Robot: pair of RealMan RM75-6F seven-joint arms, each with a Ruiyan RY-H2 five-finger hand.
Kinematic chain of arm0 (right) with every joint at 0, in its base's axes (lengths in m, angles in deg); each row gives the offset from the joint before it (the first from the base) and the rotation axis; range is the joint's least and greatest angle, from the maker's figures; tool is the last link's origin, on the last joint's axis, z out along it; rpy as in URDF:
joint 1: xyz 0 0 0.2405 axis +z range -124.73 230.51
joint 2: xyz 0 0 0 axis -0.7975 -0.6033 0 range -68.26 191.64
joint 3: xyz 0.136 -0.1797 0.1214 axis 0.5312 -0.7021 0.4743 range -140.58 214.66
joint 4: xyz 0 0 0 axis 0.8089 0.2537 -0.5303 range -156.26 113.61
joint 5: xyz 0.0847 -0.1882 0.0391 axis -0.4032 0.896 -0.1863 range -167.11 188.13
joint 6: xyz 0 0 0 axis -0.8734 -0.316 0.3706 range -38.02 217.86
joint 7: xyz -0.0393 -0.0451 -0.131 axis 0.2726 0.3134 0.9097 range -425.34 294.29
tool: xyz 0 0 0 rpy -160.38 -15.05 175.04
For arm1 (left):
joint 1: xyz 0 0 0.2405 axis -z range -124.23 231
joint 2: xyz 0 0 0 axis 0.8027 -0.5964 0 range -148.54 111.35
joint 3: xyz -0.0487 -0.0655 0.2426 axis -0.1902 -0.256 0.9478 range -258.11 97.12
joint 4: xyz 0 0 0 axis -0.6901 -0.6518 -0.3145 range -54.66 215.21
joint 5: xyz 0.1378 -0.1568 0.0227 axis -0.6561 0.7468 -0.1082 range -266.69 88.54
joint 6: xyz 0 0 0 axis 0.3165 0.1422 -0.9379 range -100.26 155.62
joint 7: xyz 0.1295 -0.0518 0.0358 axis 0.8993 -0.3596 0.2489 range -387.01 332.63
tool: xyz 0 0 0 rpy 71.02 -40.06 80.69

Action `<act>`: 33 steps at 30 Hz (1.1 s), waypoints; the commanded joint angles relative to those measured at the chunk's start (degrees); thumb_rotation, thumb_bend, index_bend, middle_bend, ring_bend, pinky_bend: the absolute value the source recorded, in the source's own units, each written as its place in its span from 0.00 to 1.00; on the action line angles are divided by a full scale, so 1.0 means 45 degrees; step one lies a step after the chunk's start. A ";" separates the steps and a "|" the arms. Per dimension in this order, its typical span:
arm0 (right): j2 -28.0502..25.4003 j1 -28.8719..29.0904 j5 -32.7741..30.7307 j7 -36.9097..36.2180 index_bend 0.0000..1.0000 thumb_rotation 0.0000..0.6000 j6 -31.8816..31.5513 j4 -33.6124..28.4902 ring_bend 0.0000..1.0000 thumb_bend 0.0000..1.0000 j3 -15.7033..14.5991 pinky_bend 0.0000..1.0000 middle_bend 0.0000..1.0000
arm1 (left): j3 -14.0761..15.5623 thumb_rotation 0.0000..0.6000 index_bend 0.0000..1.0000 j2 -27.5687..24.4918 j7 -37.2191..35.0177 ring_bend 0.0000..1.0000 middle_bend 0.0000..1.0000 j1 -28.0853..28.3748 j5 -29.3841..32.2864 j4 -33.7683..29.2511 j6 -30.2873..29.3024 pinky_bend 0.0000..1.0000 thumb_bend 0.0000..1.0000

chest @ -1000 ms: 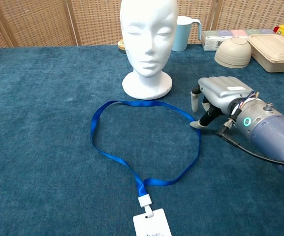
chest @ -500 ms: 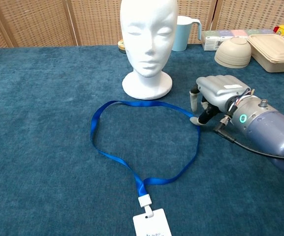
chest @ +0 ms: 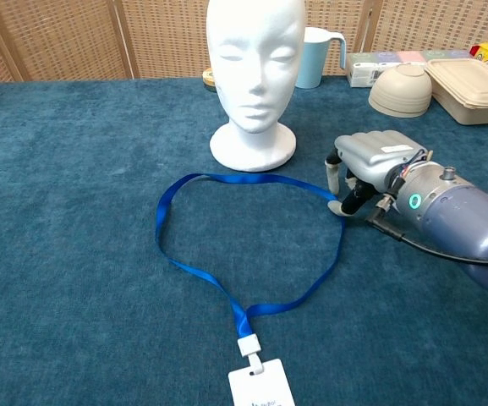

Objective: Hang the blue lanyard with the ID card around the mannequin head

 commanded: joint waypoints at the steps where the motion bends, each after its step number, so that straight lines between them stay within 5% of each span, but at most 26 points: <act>1: 0.0010 0.0060 -0.0112 -0.0020 0.48 0.86 0.0017 -0.0076 0.90 0.40 0.0014 0.78 0.84 | 0.0017 0.65 0.60 -0.0011 -0.0012 0.58 0.59 -0.0020 -0.0004 0.0011 -0.0013 0.39 0.16; 33: -0.0030 0.0515 -0.1056 0.0403 0.51 0.87 -0.0034 0.0041 0.91 0.52 -0.0216 0.81 0.84 | 0.0092 0.65 0.57 -0.0030 -0.0353 0.58 0.59 -0.0181 -0.0111 0.0171 -0.0196 0.39 0.16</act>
